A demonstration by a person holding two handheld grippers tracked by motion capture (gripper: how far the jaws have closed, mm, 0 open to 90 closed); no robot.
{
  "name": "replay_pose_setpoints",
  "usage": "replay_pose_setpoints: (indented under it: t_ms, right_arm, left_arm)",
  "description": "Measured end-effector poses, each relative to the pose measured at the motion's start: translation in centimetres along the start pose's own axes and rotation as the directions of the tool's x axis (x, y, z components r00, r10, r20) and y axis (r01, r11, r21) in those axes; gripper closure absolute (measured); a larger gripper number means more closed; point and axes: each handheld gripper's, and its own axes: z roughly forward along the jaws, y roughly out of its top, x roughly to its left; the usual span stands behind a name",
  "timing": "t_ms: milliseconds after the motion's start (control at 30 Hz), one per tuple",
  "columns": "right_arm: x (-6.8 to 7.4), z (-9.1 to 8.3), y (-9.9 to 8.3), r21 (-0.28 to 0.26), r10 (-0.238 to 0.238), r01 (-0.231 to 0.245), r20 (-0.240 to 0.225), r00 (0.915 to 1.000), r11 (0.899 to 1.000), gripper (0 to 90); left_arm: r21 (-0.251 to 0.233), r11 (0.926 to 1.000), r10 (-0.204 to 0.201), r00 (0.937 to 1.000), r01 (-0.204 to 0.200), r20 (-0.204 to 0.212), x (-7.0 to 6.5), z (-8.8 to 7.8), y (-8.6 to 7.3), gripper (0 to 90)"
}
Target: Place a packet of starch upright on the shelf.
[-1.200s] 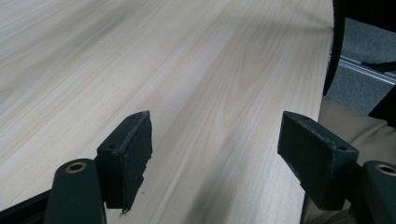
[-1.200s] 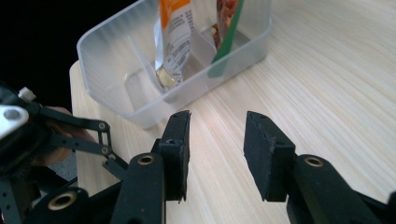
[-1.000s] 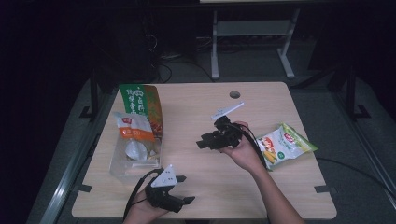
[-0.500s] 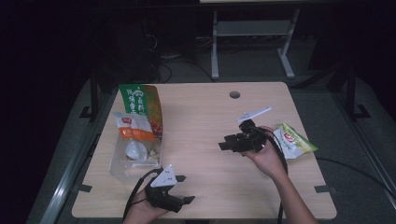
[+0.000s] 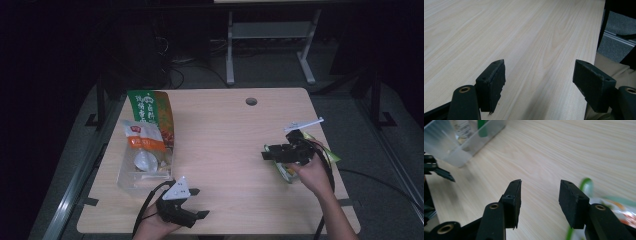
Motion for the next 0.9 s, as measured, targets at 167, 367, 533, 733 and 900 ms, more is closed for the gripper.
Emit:
replay_pose_setpoints:
  t_ms: [167, 367, 533, 733, 900]
  right_arm:
    - [-1.9, -1.5, -1.2, -0.008, 0.053, -0.053, 0.057, 0.997, 0.999, 48.4]
    - [-4.2, -2.5, -2.8, -0.024, 0.097, -0.095, 0.132, 0.9865, 0.995, 43.4]
    - [-5.3, -2.2, -3.9, -0.007, 0.114, -0.114, 0.182, 0.9767, 0.993, 40.5]
    - [-5.2, -0.9, -4.8, 0.007, 0.095, -0.098, 0.199, 0.9755, 0.995, 40.4]
    - [-4.8, -0.6, -4.9, 0.016, 0.065, -0.069, 0.203, 0.977, 0.997, 42.1]
  left_arm:
    - [0.004, 1.0, -0.001, 1.0, 0.001, 0.002, 0.0, 0.2, 0.0, 25.9]
    - [0.002, 0.9999, -0.011, 0.9998, 0.011, 0.017, 0.1, 0.3, 0.0, 25.7]
    - [0.006, 0.9999, -0.008, 0.9998, 0.008, 0.018, 0.1, 0.4, 0.0, 25.7]
    - [0.004, 0.9999, -0.014, 0.9997, 0.014, 0.019, 0.1, 0.5, 0.0, 25.7]
    - [0.009, 0.9999, -0.009, 0.9997, 0.009, 0.021, 0.0, 0.7, 0.0, 25.8]
